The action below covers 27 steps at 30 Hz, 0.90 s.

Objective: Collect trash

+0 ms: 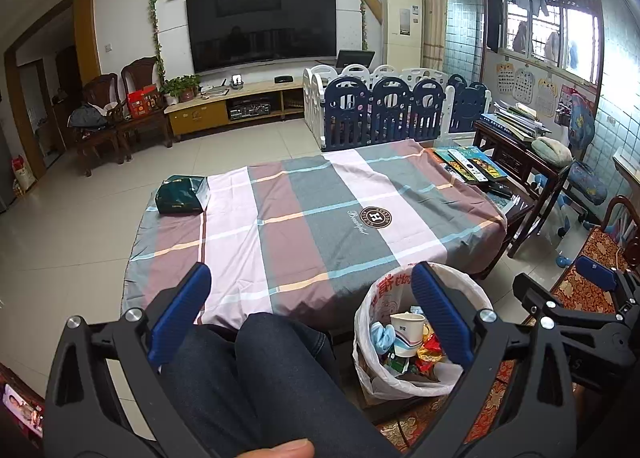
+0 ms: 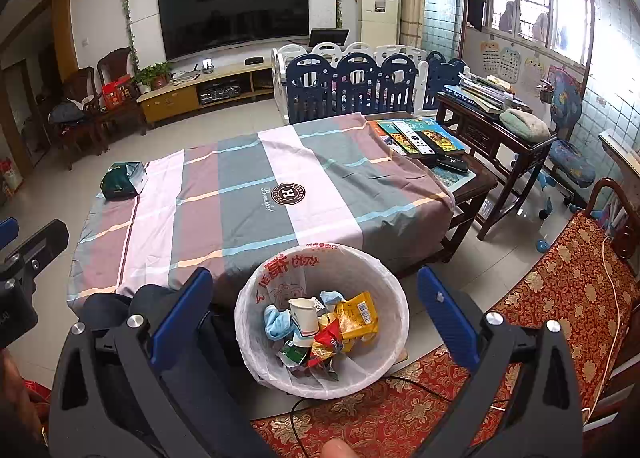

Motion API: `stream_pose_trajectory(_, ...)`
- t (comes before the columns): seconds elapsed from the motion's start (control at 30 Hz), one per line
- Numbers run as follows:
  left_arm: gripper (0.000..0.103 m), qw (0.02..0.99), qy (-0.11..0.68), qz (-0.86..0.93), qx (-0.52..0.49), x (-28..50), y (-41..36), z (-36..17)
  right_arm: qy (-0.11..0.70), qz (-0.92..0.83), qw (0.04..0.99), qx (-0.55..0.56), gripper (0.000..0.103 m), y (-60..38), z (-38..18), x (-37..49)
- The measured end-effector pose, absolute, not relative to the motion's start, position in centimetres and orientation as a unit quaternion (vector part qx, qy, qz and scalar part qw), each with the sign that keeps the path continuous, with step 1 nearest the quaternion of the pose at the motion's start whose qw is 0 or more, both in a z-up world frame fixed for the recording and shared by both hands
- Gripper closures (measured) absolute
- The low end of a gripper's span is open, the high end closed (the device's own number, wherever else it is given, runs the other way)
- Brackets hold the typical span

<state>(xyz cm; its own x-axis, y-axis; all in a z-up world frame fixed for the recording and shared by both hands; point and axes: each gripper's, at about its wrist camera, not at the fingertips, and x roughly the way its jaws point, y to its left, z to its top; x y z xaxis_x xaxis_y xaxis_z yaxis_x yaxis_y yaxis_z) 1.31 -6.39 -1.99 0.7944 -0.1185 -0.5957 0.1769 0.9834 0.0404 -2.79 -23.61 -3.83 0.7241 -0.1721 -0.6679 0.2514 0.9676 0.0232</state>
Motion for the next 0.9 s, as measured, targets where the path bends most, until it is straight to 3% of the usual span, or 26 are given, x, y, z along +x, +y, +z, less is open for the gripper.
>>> stream_pose_trajectory(0.9,0.003,0.944,0.318,-0.078,0.051,1.53,-6.70,-2.32,0.359,-0.114,0.924,0.060,0.003,-23.79,-4.10,-2.88)
